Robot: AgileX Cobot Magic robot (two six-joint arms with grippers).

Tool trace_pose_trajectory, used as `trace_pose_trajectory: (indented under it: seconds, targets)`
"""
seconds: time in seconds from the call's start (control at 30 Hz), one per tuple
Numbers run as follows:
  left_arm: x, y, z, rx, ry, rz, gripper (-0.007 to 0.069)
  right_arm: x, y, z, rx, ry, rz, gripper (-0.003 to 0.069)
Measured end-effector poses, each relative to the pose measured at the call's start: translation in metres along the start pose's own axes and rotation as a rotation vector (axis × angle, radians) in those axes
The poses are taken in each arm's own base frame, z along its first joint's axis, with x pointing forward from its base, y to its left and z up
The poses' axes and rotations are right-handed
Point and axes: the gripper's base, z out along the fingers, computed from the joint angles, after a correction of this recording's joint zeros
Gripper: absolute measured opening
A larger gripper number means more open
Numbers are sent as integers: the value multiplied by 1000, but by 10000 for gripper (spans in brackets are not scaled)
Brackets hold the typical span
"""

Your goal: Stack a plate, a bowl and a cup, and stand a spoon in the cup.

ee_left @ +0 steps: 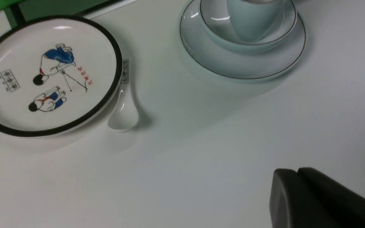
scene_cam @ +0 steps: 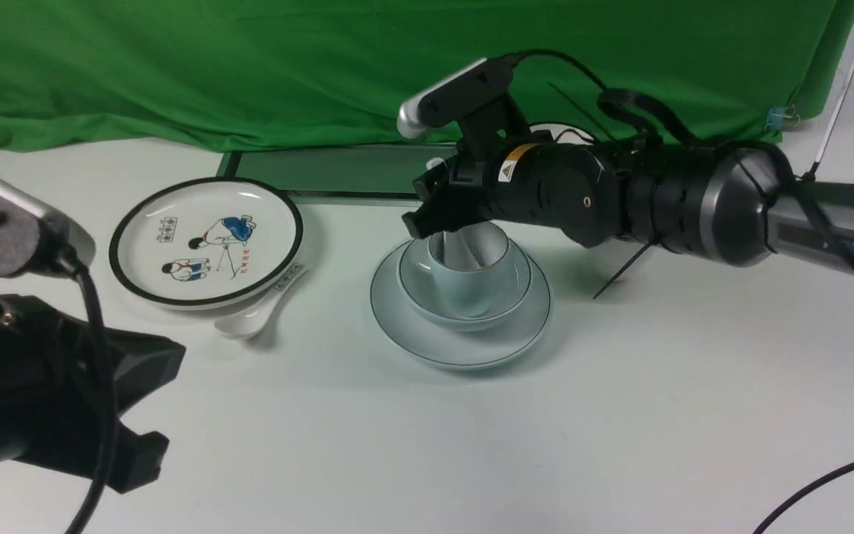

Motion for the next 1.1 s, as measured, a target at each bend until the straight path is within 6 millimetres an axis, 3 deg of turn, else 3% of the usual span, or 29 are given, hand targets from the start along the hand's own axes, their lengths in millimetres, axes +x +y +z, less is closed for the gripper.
trace_pose_trajectory:
  seconds: [0.07, 0.1, 0.13, 0.23, 0.27, 0.3, 0.33, 0.4, 0.47, 0.57, 0.7, 0.8, 0.83, 0.9, 1.0, 1.03, 1.07, 1.1]
  targets:
    - [0, 0, -5, -6, -17, 10, -36, -15, -2, -21, -12, 6, -3, 377]
    - [-1, 0, -7, -16, -27, 22, -36, -26, -4, -40, -18, 12, -20, 340]
    - [0, 1, -7, -17, -27, 25, -36, -28, -5, -43, -19, 13, -23, 340]
    - [-2, 4, -8, -57, -50, 76, -36, -66, -20, -129, 15, 15, -138, 124]
    - [-3, 4, -9, -60, -52, 80, -36, -70, -22, -140, 23, 16, -151, 112]
    - [-4, 5, -9, -70, -62, 91, -36, -78, -28, -178, 55, 28, -190, 49]
    - [-4, 5, -9, -73, -67, 95, -36, -82, -31, -201, 74, 24, -198, 31]
    - [-5, 6, -9, -77, -74, 98, -36, -86, -36, -254, 119, -3, -176, 20]
    - [-5, 6, -9, -78, -78, 98, -36, -78, -35, -296, 148, -42, -135, 20]
    - [-5, 6, -9, -78, -78, 102, -36, -49, -26, -331, 170, -116, -102, 20]
    - [-5, 6, -9, -78, -78, 102, -36, 1, -11, -346, 192, -267, -98, 21]
    - [-5, 6, -9, -78, -78, 102, -36, 55, 3, -330, 192, -397, -70, 22]
    - [-5, 6, -9, -78, -78, 102, -36, 60, 4, -328, 189, -385, -70, 22]
    - [-5, 6, -9, -78, -78, 102, -36, 97, 13, -315, 194, -489, -83, 28]
    - [-5, 6, -9, -78, -78, 102, -36, 134, 23, -305, 230, -560, -204, 34]
    - [-5, 6, -9, -78, -78, 102, -36, 134, 23, -305, 230, -560, -204, 34]
    - [-5, 6, -9, -78, -78, 103, -36, 158, 28, -300, 232, -539, -243, 38]
    - [-5, 6, -9, -78, -78, 103, -36, 161, 29, -299, 231, -534, -246, 40]
